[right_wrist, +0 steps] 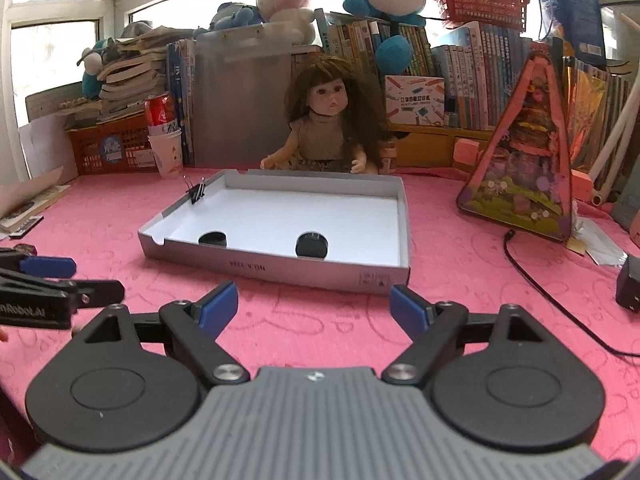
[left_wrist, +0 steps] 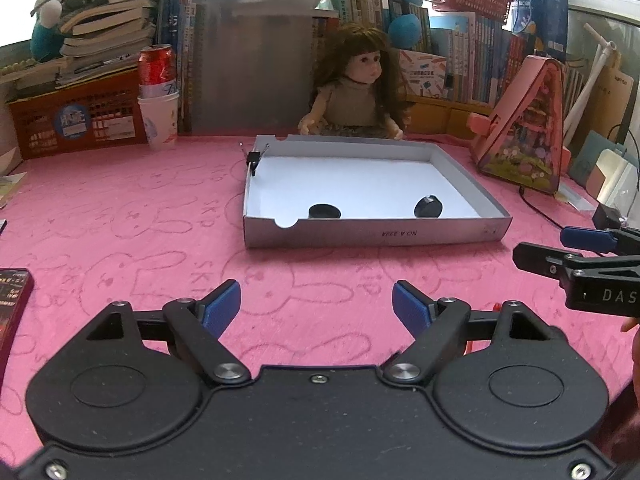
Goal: Organize rigid objects
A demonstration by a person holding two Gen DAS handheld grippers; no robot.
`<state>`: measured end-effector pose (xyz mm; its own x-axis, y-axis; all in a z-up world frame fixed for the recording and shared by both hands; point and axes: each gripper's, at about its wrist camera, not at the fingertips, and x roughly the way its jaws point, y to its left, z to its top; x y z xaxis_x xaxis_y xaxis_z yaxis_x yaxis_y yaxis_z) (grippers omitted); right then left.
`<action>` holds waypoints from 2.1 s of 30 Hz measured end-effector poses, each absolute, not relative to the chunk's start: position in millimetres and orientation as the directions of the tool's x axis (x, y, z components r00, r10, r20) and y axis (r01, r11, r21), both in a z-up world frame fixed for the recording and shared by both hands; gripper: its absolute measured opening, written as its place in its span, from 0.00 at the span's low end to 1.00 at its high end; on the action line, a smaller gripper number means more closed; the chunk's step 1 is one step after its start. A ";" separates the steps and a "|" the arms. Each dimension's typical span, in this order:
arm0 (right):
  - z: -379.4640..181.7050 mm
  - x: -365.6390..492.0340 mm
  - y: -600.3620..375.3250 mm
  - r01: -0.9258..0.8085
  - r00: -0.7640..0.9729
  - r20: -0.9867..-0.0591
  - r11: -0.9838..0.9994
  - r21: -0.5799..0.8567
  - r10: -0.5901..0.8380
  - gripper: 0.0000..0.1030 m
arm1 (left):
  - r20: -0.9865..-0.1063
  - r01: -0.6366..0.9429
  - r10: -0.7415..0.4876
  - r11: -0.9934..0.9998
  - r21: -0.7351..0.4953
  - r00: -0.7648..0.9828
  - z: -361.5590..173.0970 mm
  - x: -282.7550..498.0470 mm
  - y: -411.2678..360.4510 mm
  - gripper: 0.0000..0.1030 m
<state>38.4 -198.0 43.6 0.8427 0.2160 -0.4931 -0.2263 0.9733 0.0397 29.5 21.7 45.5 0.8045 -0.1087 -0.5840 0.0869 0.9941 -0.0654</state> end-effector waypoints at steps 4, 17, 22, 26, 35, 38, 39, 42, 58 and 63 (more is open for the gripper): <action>35.4 28.2 -201.7 -0.217 0.851 -0.484 0.976 0.033 0.206 0.88 | -0.568 0.087 -0.102 0.995 -0.054 0.817 42.6 16.9 22.5 0.79; 11.8 0.5 -211.5 -0.177 0.870 -0.466 0.984 0.010 0.161 0.89 | -0.539 0.141 -0.133 0.990 -0.026 0.832 28.2 -20.2 24.3 0.72; 7.3 -6.5 -214.4 -0.174 0.864 -0.478 0.985 0.011 0.158 0.89 | -0.549 0.149 -0.138 0.988 -0.024 0.824 26.4 -26.9 25.4 0.46; 4.0 -14.3 -213.6 -0.194 0.859 -0.485 0.981 -0.004 0.168 0.88 | -0.564 0.196 -0.176 0.980 -0.025 0.807 24.8 -33.8 20.4 0.41; -1.6 -20.7 -209.6 -0.218 0.842 -0.510 0.976 -0.028 0.174 0.77 | -0.598 0.208 -0.174 0.978 -0.012 0.783 12.5 -32.4 7.8 0.38; -2.4 -21.3 -210.2 -0.219 0.839 -0.515 0.976 -0.023 0.176 0.73 | -0.601 0.197 -0.160 0.980 -0.004 0.783 9.0 -30.0 6.4 0.38; -2.8 -21.4 -210.4 -0.218 0.838 -0.517 0.976 -0.023 0.175 0.71 | -0.602 0.194 -0.157 0.981 -0.003 0.783 7.8 -29.1 5.9 0.38; -3.7 -21.2 -211.2 -0.213 0.836 -0.522 0.977 -0.027 0.168 0.66 | -0.610 0.186 -0.155 0.982 -0.012 0.777 4.6 -26.0 5.0 0.38; -9.3 -20.2 -213.1 -0.180 0.832 -0.537 0.983 -0.022 0.140 0.44 | -0.606 0.173 -0.135 0.985 0.005 0.784 0.0 -19.1 -0.4 0.30; -8.3 -21.2 -211.2 -0.190 0.829 -0.540 0.981 -0.027 0.145 0.36 | -0.607 0.165 -0.127 0.986 0.008 0.785 1.7 -20.7 -1.7 0.28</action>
<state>-21.2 -211.2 -8.3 0.8292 0.1451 -0.5397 -0.1896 0.9815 -0.0275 -20.7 -1.7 1.7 0.7848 -0.1266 -0.6067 0.1653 0.9862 0.0080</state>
